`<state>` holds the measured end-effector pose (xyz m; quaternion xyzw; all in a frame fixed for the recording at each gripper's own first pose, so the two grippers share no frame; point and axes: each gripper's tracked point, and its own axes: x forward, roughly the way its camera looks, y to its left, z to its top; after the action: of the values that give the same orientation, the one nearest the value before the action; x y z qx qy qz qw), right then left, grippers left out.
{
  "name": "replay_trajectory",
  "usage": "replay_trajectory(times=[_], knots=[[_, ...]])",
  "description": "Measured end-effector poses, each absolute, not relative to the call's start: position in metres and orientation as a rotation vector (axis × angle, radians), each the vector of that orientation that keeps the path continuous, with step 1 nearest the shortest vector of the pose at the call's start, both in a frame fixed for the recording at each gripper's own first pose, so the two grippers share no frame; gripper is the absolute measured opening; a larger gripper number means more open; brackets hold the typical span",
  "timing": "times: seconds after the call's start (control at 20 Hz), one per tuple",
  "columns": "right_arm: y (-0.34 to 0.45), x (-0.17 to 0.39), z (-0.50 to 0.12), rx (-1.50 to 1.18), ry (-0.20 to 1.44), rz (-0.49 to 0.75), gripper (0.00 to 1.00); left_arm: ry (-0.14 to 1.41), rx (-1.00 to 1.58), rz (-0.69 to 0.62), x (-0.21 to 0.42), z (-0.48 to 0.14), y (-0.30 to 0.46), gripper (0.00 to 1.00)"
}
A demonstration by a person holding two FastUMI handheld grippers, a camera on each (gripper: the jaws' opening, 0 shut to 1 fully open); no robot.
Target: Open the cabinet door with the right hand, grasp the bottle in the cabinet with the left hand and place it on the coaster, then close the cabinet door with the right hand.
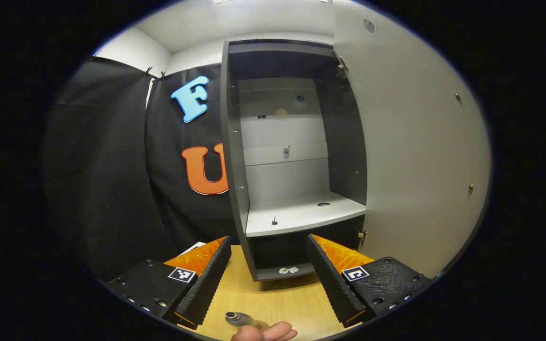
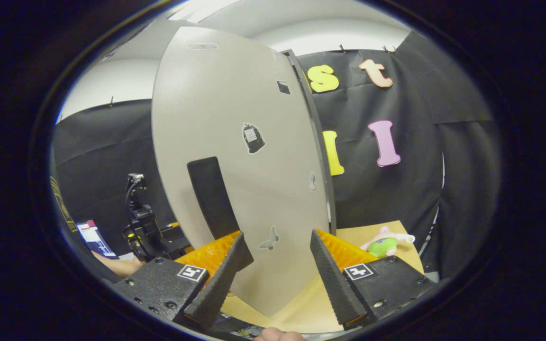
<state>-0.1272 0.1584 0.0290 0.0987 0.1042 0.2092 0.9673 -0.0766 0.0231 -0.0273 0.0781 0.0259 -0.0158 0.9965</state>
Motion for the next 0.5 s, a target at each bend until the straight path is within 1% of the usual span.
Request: replay_trajectory(times=[0.05,0.1,0.25,0.3,0.35,0.4,0.45,0.5], knots=[[0.165,-0.123,0.029,0.192,0.215,0.437,0.89,0.052,0.159,-0.02,-0.077,-0.027,0.029,0.96],[0.172,-0.12,0.031,0.177,0.214,0.453,0.91,0.054,0.163,-0.009,-0.077,-0.027,0.035,0.96],[0.19,-0.111,0.028,0.166,0.213,0.493,0.91,0.057,0.174,0.021,-0.081,-0.028,0.048,0.96],[0.196,-0.107,0.028,0.172,0.212,0.507,0.89,0.056,0.174,0.027,-0.081,-0.028,0.052,0.96],[0.203,-0.104,0.028,0.178,0.213,0.519,0.91,0.057,0.173,0.031,-0.082,-0.028,0.054,0.96],[0.21,-0.102,0.028,0.188,0.216,0.532,0.91,0.062,0.174,0.033,-0.084,-0.029,0.056,0.96],[0.217,-0.099,0.027,0.199,0.215,0.544,0.89,0.065,0.173,0.035,-0.086,-0.029,0.059,0.96],[0.225,-0.095,0.028,0.201,0.219,0.561,0.91,0.062,0.173,0.043,-0.088,-0.027,0.062,0.96]])
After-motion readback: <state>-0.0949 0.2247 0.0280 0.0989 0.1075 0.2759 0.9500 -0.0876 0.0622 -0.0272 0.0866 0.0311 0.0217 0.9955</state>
